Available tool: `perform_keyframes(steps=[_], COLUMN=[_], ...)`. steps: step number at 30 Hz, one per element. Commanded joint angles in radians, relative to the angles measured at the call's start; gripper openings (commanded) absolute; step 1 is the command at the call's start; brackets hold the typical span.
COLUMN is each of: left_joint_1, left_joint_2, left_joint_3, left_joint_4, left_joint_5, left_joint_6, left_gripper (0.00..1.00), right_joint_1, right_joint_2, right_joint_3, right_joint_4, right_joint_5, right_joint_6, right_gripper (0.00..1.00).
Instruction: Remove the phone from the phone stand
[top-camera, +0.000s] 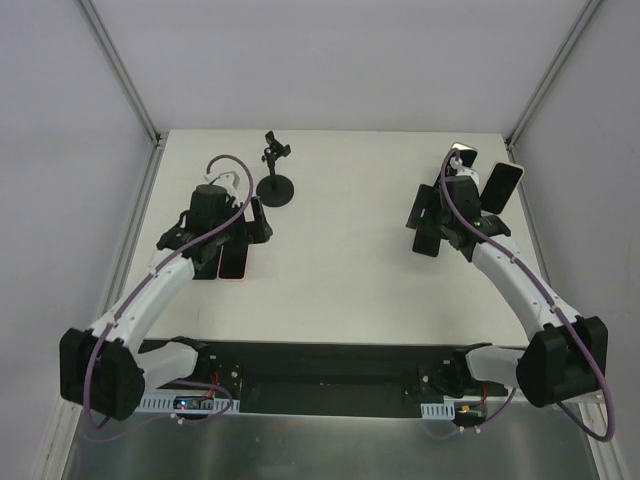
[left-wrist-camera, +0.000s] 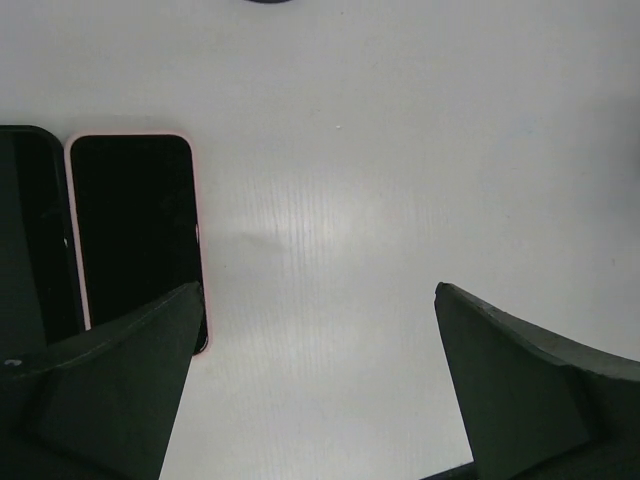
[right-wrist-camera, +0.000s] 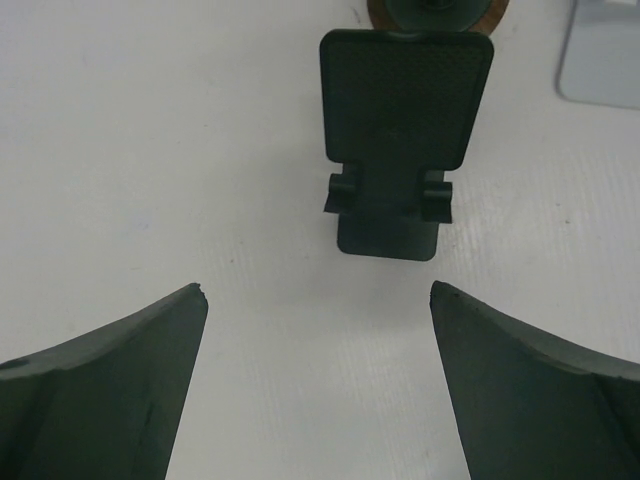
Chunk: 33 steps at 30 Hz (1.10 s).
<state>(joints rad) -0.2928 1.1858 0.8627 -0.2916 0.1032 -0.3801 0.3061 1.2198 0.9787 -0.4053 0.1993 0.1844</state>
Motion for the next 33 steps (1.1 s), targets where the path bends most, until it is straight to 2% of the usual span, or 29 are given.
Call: perform_keyframes(steps=[1,8,14,24,33], left_joint_1=[0.004,0.004,0.004,0.009,0.007], left_joint_2=[-0.204,-0.518,-0.643,-0.581,-0.568], left_joint_3=[-0.051,-0.168,-0.244,-0.245,-0.248], left_joint_4=[0.006,0.011,0.015,0.051,0.057], left_joint_5=[-0.036,-0.143,-0.2,-0.234,-0.174], left_joint_6=[0.09,0.198,0.256,0.29,0.28], left_gripper=[0.99,0.99,0.99,0.99,0.99], right_joint_1=[-0.032,-0.082,-0.094,-0.096,-0.094], right_joint_2=[0.085,0.234,0.302,0.371,0.368], right_joint_3=[0.08,0.143,0.141,0.13,0.11], right_joint_4=[0.026,0.051,0.08,0.164,0.18], right_joint_5=[0.094,0.114,0.138,0.115,0.1], right_joint_6=[-0.069,-0.095,-0.097,-0.163,-0.174], right_gripper=[0.96,0.96,0.96,0.99,0.82])
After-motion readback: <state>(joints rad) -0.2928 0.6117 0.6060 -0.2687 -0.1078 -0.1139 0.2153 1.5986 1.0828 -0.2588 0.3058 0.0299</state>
